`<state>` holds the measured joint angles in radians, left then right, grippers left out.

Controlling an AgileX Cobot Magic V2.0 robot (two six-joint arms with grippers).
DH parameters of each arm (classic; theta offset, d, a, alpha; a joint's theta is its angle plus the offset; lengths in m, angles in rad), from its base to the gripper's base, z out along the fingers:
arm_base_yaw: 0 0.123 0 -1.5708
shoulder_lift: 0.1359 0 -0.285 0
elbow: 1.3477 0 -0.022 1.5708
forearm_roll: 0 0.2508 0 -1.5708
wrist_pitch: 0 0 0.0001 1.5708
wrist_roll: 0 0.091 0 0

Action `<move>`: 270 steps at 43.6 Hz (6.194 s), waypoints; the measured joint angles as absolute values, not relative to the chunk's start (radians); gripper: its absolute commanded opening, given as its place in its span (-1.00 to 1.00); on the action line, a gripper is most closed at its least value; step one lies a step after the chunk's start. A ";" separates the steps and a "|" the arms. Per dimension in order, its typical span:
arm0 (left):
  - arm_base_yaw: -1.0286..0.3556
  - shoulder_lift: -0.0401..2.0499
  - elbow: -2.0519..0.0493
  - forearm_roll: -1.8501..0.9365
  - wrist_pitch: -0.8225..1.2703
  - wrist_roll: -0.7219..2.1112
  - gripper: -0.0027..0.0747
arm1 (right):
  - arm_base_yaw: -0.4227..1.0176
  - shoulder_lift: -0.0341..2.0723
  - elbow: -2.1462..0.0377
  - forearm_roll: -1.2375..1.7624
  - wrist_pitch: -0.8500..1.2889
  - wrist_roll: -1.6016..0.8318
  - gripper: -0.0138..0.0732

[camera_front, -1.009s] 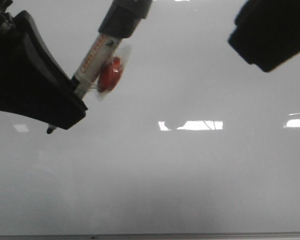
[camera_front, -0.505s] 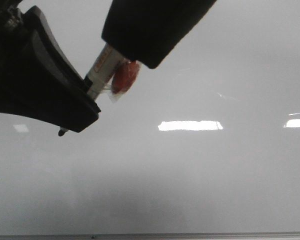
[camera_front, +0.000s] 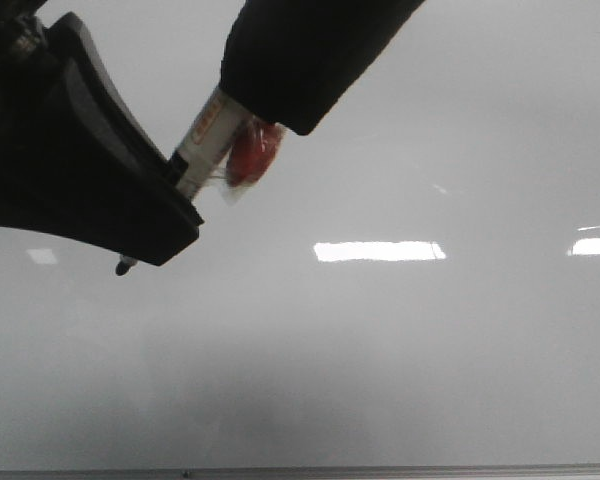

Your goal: Write number 8 on whiteboard

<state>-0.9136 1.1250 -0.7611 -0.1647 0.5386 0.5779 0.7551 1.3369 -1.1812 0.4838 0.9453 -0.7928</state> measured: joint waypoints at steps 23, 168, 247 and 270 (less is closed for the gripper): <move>-0.808 0.972 -0.619 -0.223 0.406 0.486 -0.64 | 0.467 1.264 -0.987 0.578 0.853 -0.783 -0.84; -0.713 0.326 -0.344 -0.369 0.331 0.484 -0.99 | 0.436 1.689 -1.079 1.083 0.497 -1.024 -0.84; -0.713 0.702 -0.636 -0.410 0.699 0.633 0.26 | 0.736 1.389 -1.152 0.741 0.898 -1.289 -0.84; -0.713 0.784 -0.647 -0.542 0.732 0.830 -0.18 | 0.811 1.389 -1.152 0.799 0.842 -1.291 -0.84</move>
